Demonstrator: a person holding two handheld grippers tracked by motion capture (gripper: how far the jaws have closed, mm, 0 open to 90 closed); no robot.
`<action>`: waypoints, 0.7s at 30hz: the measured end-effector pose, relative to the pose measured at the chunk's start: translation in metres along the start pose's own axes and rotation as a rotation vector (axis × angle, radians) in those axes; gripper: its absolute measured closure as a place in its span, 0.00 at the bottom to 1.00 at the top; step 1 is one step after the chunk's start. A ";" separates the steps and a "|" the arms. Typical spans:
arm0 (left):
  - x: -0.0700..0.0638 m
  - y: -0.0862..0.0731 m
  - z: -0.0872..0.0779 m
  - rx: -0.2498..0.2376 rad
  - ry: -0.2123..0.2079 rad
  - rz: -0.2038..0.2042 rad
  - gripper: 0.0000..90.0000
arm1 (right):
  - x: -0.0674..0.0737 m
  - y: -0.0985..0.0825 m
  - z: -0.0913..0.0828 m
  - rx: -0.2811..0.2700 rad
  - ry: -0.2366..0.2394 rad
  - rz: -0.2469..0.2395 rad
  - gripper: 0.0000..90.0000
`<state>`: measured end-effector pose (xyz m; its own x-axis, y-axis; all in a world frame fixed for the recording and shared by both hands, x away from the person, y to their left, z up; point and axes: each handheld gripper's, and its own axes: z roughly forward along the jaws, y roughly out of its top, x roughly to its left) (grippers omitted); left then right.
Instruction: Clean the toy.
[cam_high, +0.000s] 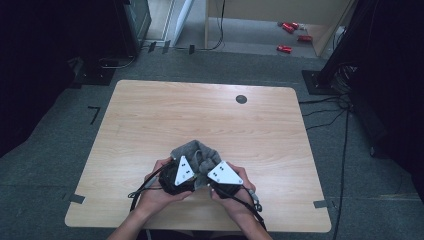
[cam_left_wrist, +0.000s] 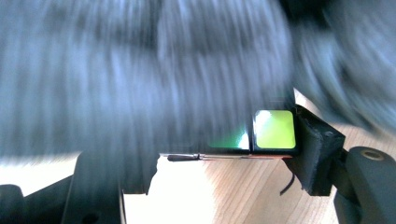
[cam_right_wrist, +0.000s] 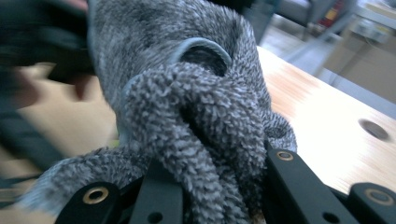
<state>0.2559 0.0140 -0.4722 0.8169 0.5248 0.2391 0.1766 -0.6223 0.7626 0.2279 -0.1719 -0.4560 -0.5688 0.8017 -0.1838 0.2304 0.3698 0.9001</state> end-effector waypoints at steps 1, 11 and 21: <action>0.002 0.000 -0.002 -0.013 -0.005 -0.019 0.39 | -0.007 -0.001 0.000 0.027 -0.037 0.024 0.85; -0.004 0.005 -0.001 0.003 -0.007 -0.008 0.39 | 0.020 0.011 -0.006 -0.024 0.074 -0.021 0.84; 0.004 0.001 -0.002 -0.029 -0.027 -0.045 0.39 | -0.002 0.013 -0.019 -0.081 0.039 0.029 0.83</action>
<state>0.2581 0.0169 -0.4694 0.8233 0.5356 0.1880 0.1979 -0.5812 0.7893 0.2170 -0.1774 -0.4361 -0.5937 0.7919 -0.1427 0.1839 0.3061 0.9341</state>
